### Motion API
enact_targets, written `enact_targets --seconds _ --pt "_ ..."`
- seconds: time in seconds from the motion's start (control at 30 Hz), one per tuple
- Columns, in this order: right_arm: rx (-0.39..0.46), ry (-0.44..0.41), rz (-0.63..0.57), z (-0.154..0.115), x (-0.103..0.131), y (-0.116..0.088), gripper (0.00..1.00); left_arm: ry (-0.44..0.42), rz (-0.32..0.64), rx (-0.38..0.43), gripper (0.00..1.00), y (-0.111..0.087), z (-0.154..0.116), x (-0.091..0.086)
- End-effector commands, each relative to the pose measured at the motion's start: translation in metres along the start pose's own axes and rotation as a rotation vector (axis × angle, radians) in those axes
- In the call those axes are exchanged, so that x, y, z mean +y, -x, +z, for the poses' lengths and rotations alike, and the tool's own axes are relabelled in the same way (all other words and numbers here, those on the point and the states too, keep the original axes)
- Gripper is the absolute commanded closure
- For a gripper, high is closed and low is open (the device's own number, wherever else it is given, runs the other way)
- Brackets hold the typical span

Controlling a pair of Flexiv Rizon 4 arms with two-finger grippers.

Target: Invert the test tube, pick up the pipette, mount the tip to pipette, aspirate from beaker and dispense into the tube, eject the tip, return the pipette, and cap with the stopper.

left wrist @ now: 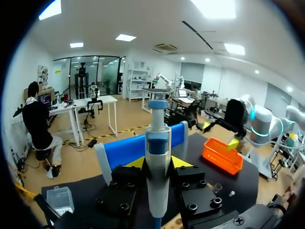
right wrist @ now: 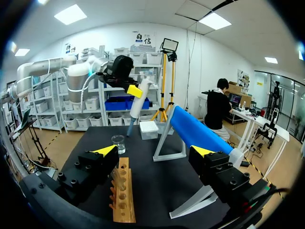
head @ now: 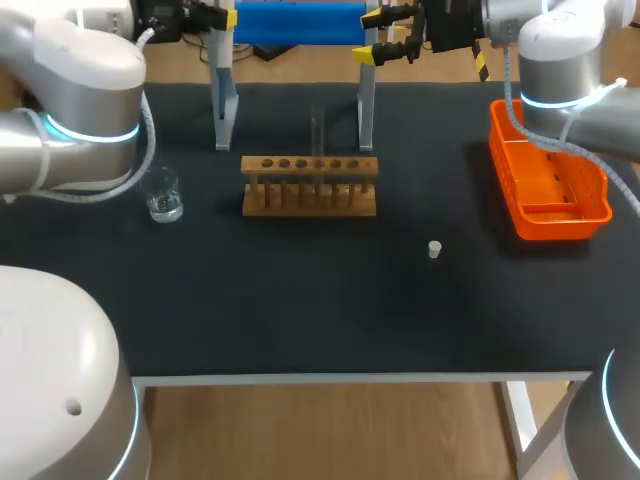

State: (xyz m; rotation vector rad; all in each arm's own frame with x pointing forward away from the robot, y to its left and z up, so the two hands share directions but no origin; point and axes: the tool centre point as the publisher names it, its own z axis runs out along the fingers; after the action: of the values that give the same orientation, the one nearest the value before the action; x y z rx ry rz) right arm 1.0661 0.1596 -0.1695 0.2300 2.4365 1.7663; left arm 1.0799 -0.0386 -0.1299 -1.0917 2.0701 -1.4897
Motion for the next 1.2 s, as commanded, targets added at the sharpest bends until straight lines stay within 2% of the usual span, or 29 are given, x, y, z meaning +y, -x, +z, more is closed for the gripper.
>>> enact_targets --seconds 0.03,0.3,0.67,1.07,1.2 --pt "0.004 -0.002 0.000 -0.001 0.000 0.001 0.00 -0.018 -0.020 -0.061 1.00 0.006 0.025 0.007" --pt "0.004 -0.002 0.000 -0.001 0.000 0.001 0.00 0.001 -0.071 -0.189 1.00 0.016 0.035 0.012" --pt "0.004 -0.002 0.000 -0.001 0.000 0.001 0.00 0.032 -0.113 -0.286 1.00 0.027 0.044 0.004" --pt "0.004 -0.002 0.000 -0.001 0.000 0.001 0.00 0.043 -0.161 -0.336 1.00 0.039 0.059 0.002" --pt "0.004 -0.002 0.000 -0.001 0.000 0.001 0.00 0.018 -0.178 -0.337 1.00 0.043 0.063 0.001"
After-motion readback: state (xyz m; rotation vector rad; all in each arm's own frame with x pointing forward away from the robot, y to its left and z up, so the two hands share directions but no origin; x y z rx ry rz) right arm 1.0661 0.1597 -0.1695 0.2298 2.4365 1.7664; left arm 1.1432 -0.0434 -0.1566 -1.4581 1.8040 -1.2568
